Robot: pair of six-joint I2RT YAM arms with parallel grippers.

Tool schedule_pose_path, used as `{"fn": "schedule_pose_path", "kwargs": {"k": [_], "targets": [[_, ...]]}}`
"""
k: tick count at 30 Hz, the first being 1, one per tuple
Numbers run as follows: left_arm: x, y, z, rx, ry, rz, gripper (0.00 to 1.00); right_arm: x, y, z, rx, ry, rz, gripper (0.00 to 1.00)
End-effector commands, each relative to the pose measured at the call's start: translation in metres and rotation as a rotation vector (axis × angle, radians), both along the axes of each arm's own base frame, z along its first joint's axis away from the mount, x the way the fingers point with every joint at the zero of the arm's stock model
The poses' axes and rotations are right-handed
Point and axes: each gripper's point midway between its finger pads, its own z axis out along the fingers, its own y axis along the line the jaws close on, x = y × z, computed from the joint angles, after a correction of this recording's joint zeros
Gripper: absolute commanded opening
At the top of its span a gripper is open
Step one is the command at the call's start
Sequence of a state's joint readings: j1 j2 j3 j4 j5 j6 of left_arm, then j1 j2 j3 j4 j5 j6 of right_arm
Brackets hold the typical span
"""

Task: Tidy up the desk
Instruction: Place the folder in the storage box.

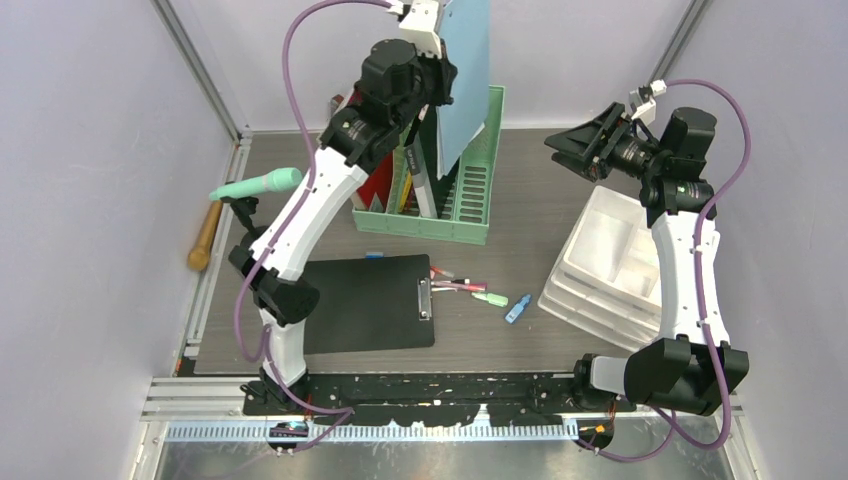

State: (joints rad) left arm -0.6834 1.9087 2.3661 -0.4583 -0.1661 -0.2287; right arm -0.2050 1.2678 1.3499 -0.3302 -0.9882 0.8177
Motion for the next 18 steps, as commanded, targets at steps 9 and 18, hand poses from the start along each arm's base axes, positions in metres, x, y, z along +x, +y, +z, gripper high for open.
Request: {"fn": "schedule_pose_path", "kwargs": {"k": [9, 18], "targets": [[0.020, -0.023, 0.008, -0.078, -0.119, 0.084, 0.00, -0.006, 0.001, 0.010, -0.001, -0.056, 0.009, 0.68], [0.029, -0.034, -0.055, 0.026, -0.143, 0.098, 0.00, -0.006, 0.001, 0.007, 0.003, -0.052, 0.010, 0.68]]}}
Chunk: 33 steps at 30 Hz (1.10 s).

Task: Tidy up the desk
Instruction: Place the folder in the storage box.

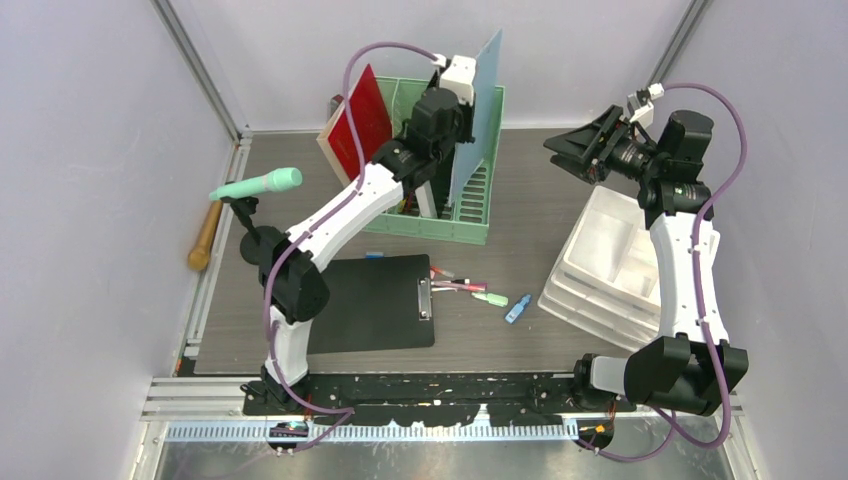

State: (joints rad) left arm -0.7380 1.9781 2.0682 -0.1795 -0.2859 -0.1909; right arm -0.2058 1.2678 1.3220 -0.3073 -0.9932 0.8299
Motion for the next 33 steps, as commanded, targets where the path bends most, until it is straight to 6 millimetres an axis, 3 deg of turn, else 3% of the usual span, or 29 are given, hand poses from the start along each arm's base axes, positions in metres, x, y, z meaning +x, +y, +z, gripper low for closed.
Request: {"fn": "schedule_pose_path", "kwargs": {"k": [1, 9, 19, 33], "targets": [[-0.008, 0.009, 0.049, -0.048, -0.205, 0.030, 0.00, -0.006, 0.001, 0.013, -0.006, -0.066, 0.007, 0.68], [-0.006, 0.007, 0.014, -0.041, -0.206, 0.081, 0.00, -0.008, 0.001, 0.010, -0.006, -0.067, 0.006, 0.68], [-0.013, -0.001, 0.029, -0.126, -0.115, 0.089, 0.00, -0.006, 0.001, 0.007, 0.006, -0.061, 0.008, 0.68], [0.006, -0.012, 0.004, -0.138, -0.111, 0.178, 0.00, -0.010, 0.003, 0.009, 0.013, -0.070, 0.013, 0.68]]}}
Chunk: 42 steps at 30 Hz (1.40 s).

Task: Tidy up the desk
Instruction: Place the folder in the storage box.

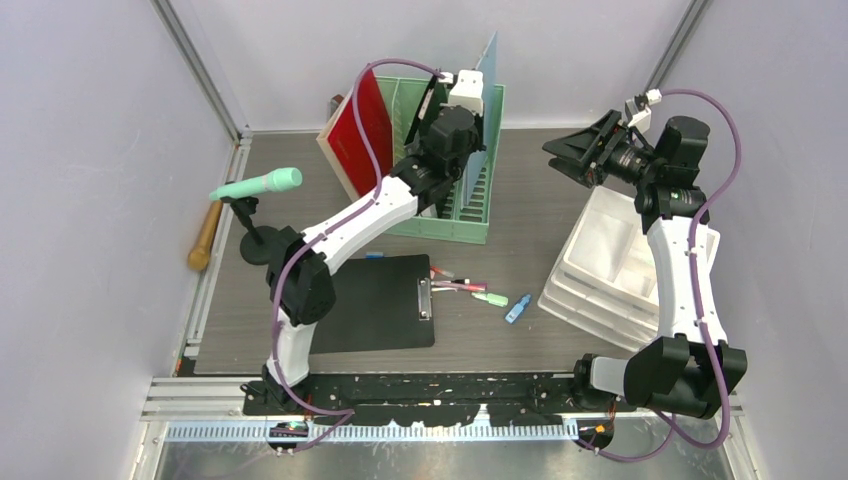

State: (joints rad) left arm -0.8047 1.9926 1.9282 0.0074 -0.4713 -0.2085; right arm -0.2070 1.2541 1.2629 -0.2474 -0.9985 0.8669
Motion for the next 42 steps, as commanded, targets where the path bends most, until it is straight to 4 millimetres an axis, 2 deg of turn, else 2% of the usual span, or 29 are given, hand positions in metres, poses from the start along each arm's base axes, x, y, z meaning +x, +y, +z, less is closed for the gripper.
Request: {"fn": "schedule_pose_path", "kwargs": {"k": [1, 6, 14, 19, 22, 27, 30, 33, 38, 42], "targets": [[0.010, 0.001, 0.033, -0.102, -0.098, 0.062, 0.00, -0.009, 0.002, 0.017, -0.010, -0.081, 0.013, 0.68], [0.012, -0.004, 0.006, -0.056, -0.085, 0.053, 0.00, -0.010, 0.003, 0.015, -0.009, -0.079, 0.016, 0.68], [0.000, 0.005, -0.044, 0.053, -0.011, 0.052, 0.15, -0.009, 0.002, 0.011, -0.002, -0.072, 0.017, 0.68], [-0.001, 0.012, -0.061, 0.108, 0.004, 0.065, 0.27, -0.011, 0.003, 0.012, 0.004, -0.072, 0.021, 0.68], [-0.004, 0.014, -0.055, 0.108, -0.003, 0.060, 0.42, -0.013, 0.004, 0.013, 0.004, -0.076, 0.023, 0.68], [-0.011, 0.016, -0.025, 0.104, -0.032, 0.029, 0.69, -0.014, 0.004, 0.014, 0.004, -0.077, 0.025, 0.68], [-0.021, 0.022, -0.005, 0.120, -0.040, 0.003, 0.79, -0.013, 0.004, 0.014, 0.003, -0.077, 0.027, 0.68], [-0.036, 0.026, 0.005, 0.164, -0.020, -0.056, 0.90, -0.012, 0.004, 0.011, -0.006, -0.071, 0.032, 0.68], [-0.070, 0.040, 0.021, 0.245, 0.001, -0.171, 0.98, -0.012, 0.002, 0.006, -0.050, -0.072, 0.033, 0.68], [-0.104, 0.062, 0.025, 0.376, 0.025, -0.274, 1.00, -0.014, 0.002, 0.004, -0.101, -0.090, 0.031, 0.68]]}}
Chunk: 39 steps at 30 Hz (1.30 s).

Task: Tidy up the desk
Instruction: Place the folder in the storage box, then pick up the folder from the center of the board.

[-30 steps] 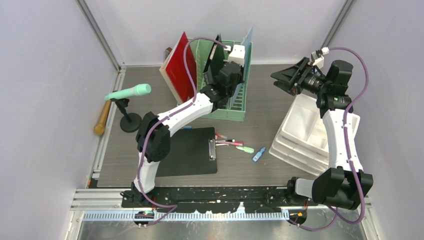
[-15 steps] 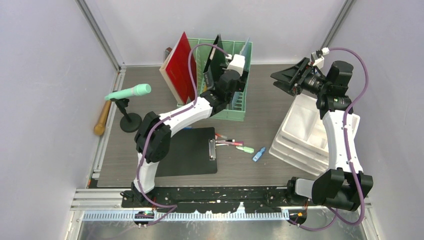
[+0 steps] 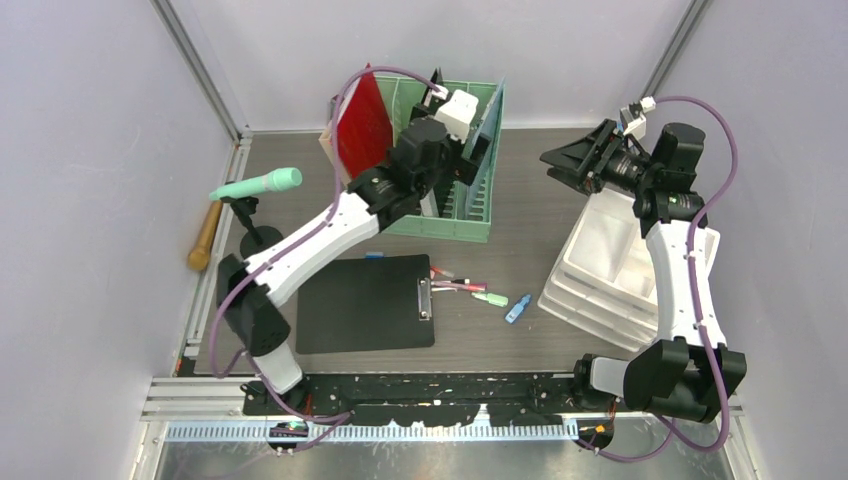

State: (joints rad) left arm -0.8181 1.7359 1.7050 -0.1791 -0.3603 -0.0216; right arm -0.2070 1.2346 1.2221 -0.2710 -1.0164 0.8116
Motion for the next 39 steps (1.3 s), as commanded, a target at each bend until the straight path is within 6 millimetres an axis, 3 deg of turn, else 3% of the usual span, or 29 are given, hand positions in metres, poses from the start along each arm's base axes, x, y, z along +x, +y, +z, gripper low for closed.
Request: {"fn": "schedule_pose_path", "kwargs": {"k": [1, 4, 5, 6, 7, 13, 18, 23, 29, 34, 39], "targets": [[-0.051, 0.030, 0.032, 0.151, -0.006, -0.162, 1.00, -0.007, 0.003, 0.020, -0.112, -0.129, 0.020, 0.68], [-0.087, 0.063, 0.027, 0.265, 0.023, -0.233, 1.00, -0.014, 0.013, 0.009, -0.248, -0.169, 0.056, 0.70], [-0.102, 0.073, 0.018, 0.312, 0.035, -0.274, 0.99, -0.025, 0.028, 0.006, -0.280, -0.158, 0.107, 0.71], [-0.115, 0.082, 0.008, 0.352, 0.047, -0.315, 1.00, -0.024, 0.030, -0.001, -0.371, -0.203, 0.115, 0.72], [-0.127, 0.094, -0.001, 0.384, 0.061, -0.351, 1.00, -0.038, 0.052, -0.007, -0.405, -0.212, 0.196, 0.72], [-0.188, 0.170, -0.084, 0.581, 0.229, -0.519, 1.00, -0.075, 0.109, -0.054, -0.568, -0.350, 0.468, 0.77], [-0.219, 0.222, -0.149, 0.693, 0.355, -0.544, 1.00, -0.096, 0.151, -0.102, -0.662, -0.387, 0.662, 0.81], [-0.236, 0.264, -0.202, 0.761, 0.438, -0.494, 1.00, -0.097, 0.181, -0.163, -0.780, -0.365, 0.734, 0.83], [-0.251, 0.295, -0.249, 0.784, 0.517, -0.422, 1.00, -0.076, 0.209, -0.207, -0.739, -0.285, 0.641, 0.83], [-0.252, 0.309, -0.261, 0.773, 0.541, -0.343, 1.00, -0.057, 0.216, -0.245, -0.756, -0.170, 0.554, 0.83], [-0.249, 0.317, -0.263, 0.764, 0.561, -0.288, 1.00, -0.049, 0.216, -0.261, -0.765, -0.114, 0.505, 0.82]]}}
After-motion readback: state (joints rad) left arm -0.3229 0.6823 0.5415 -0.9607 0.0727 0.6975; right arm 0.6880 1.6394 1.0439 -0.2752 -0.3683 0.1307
